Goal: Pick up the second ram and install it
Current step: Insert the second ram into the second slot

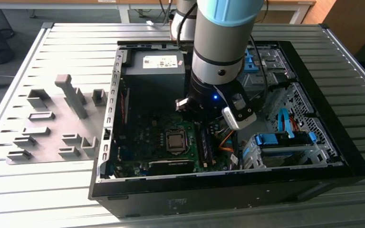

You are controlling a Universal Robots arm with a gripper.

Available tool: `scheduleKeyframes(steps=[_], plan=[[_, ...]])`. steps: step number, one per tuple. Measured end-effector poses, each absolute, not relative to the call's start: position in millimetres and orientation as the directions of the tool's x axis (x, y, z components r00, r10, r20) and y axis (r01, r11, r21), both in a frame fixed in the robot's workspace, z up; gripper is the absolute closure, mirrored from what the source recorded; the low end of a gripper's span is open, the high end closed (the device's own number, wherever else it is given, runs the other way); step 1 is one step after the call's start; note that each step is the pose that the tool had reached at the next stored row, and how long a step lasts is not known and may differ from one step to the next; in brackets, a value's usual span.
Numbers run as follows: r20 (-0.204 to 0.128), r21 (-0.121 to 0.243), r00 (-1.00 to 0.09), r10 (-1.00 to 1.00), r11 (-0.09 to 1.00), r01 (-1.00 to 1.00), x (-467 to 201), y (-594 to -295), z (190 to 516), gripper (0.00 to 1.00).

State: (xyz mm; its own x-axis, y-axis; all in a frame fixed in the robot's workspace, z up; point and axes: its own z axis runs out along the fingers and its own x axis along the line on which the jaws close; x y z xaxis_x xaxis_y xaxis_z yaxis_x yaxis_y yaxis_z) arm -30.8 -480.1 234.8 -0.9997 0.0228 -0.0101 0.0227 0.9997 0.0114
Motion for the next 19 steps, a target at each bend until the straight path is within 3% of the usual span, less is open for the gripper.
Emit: scheduleKeyframes(steps=[19], plan=[[-0.009,0.012,-1.0,0.029,1.0,0.029,-31,-480,222,0.86]])
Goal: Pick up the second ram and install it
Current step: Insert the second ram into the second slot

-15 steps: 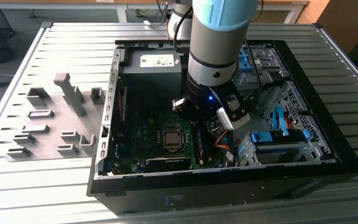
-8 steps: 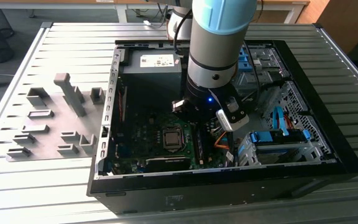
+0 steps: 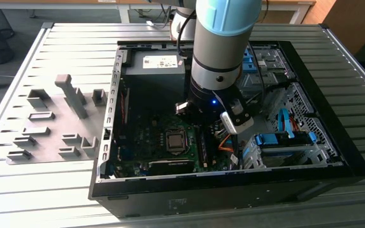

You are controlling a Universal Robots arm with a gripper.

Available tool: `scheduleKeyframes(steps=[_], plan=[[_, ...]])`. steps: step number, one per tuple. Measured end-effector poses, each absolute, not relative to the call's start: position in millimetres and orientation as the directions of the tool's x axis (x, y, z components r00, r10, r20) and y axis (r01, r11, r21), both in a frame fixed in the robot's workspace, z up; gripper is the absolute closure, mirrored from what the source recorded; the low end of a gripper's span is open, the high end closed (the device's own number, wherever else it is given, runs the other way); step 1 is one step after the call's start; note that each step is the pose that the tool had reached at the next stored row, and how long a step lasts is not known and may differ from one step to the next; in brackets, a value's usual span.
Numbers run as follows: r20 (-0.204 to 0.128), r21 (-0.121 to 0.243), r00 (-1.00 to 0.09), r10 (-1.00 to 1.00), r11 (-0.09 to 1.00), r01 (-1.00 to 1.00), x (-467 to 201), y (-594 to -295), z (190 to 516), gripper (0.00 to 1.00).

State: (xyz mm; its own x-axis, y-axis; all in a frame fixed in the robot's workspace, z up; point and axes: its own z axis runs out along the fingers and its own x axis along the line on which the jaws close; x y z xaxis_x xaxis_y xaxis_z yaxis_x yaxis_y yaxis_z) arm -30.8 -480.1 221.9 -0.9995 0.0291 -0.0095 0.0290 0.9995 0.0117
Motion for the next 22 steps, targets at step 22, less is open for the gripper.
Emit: scheduleKeyframes(steps=[22], plan=[[-0.009,0.012,-1.0,0.015,1.0,0.014,-30.8,-479.4,215.0,0.86]])
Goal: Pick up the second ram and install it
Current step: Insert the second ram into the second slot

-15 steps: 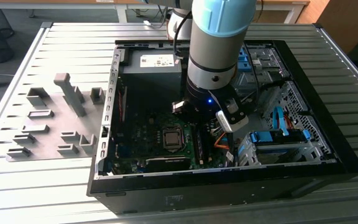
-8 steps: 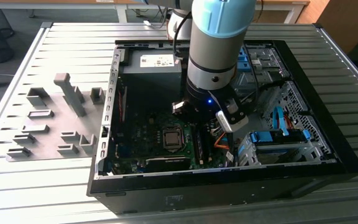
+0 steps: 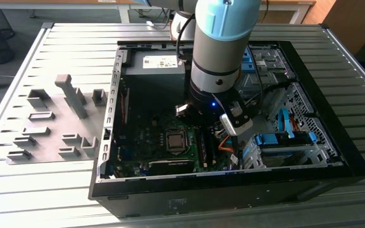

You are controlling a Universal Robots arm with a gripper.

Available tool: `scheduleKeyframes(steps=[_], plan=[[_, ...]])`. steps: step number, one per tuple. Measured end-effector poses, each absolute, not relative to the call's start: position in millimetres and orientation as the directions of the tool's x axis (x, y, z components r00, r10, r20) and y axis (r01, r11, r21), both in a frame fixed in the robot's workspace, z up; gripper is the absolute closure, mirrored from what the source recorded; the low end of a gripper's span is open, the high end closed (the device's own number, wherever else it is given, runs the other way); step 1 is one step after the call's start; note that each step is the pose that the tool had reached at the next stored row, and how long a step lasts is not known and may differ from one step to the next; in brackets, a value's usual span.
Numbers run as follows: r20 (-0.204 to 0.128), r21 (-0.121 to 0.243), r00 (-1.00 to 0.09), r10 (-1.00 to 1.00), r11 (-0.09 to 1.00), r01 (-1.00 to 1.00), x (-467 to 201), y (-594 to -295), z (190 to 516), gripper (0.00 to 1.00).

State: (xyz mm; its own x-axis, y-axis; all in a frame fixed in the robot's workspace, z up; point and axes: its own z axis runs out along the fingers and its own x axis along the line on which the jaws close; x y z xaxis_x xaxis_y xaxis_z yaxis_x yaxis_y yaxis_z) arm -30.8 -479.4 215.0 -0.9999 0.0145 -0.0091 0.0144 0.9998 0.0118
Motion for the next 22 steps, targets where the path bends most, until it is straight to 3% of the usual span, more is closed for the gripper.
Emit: scheduleKeyframes(steps=[22], plan=[[-0.009,0.012,-1.0,0.023,1.0,0.023,-29.7,-479.5,209.8,0.86]])
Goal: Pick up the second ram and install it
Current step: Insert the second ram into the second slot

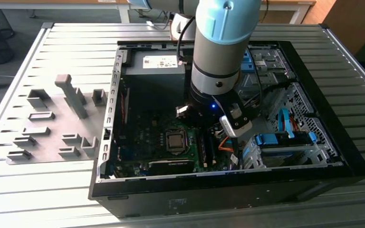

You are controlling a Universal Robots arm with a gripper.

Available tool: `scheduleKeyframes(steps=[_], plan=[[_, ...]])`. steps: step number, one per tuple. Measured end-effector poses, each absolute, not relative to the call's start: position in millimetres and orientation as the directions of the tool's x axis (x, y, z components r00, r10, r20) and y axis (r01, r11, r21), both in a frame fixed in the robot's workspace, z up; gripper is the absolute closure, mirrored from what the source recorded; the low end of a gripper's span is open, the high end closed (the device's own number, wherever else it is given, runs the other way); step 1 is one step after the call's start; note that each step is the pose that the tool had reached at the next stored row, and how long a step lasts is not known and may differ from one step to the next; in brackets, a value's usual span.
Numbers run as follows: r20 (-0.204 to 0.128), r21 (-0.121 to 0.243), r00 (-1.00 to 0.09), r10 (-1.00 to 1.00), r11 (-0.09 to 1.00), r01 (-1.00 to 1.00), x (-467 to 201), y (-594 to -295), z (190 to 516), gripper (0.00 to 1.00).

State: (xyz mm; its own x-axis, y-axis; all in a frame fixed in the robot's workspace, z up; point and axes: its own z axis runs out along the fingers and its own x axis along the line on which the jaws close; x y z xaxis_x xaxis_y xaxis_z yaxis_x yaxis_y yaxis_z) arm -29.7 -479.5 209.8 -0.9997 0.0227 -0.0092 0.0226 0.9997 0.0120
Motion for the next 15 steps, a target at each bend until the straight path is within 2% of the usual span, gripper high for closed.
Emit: scheduleKeyframes(steps=[3,4,15], plan=[[-0.009,0.012,-1.0,0.023,1.0,0.023,-30,-480,210,0.85],[-0.009,0.012,-1.0,0.023,1.0,0.023,-30,-480,210,0.79],[-0.009,0.011,-1.0,0.023,1.0,0.023,-30,-479,220,0.79]])
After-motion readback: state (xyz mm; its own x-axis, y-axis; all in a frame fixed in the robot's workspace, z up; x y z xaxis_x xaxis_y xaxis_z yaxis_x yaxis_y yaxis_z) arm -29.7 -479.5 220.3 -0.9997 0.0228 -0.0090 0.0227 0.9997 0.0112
